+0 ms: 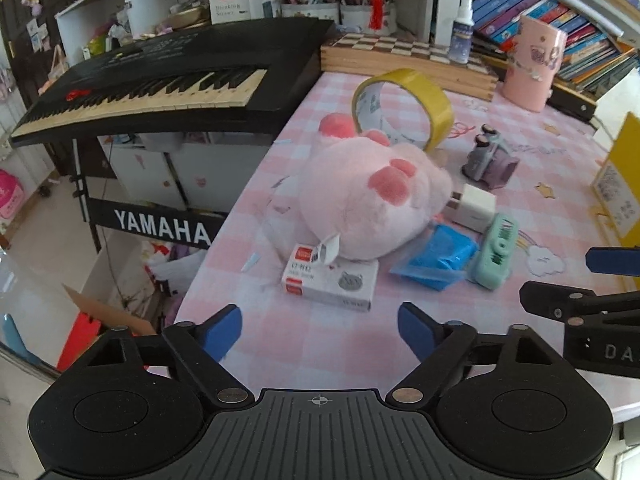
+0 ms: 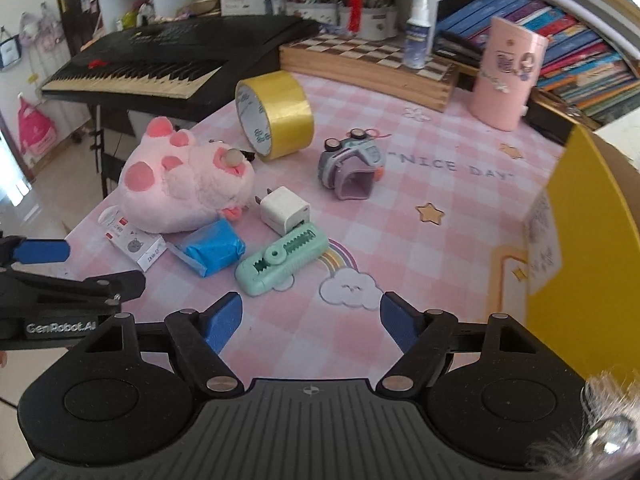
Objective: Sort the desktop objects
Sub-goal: 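Grasp the white staple box with the left tool while the right tool grasps the mint-green stapler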
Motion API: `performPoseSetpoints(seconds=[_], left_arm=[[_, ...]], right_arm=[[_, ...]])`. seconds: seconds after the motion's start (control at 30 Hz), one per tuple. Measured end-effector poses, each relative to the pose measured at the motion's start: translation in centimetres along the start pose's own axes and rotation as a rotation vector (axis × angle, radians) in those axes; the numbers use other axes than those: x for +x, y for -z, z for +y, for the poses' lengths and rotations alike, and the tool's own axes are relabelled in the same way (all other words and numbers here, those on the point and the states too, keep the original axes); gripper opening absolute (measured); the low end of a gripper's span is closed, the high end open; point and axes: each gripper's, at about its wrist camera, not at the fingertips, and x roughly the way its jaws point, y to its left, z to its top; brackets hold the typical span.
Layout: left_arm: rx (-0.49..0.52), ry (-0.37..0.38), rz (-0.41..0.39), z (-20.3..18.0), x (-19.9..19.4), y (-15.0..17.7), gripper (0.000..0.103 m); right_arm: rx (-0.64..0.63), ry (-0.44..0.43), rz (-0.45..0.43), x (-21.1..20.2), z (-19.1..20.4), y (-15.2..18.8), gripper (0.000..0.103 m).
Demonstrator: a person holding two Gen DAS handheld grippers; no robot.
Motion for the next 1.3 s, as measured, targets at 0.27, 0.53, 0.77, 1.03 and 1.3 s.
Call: performPoseSetpoints(seconds=[0.27,0.53,0.77,1.03,1.3], left_arm=[[0.024,0.039,0.025,0.2,2.2,-1.4,0.081],[0.048,0.054,0.028,0.1,2.5,-2.3,0.062],[0.036,0.060,0.043,0.4,2.2,-2.3,0.055],[-0.028,0.090,0.055,0.7,1.1,-1.5,0.055],[-0.034,0.121,0.031,0.1,-0.3,-0.8,0.055]], right_arm=[[-0.094,-0.043,0.023,2.0,0.2,-1.5,0.077],[-0.197,-0.098,0.058,4.2,0.5,-2.3,0.079],[-0.242,-0.147,0.054,5.3,0.1,-2.9,0.079],[-0.269,-0.205,0.056,5.0,-0.1,-2.8,0.067],[-0.198,-0.130,0.012,2.3,-0.5,-2.1,0.067]])
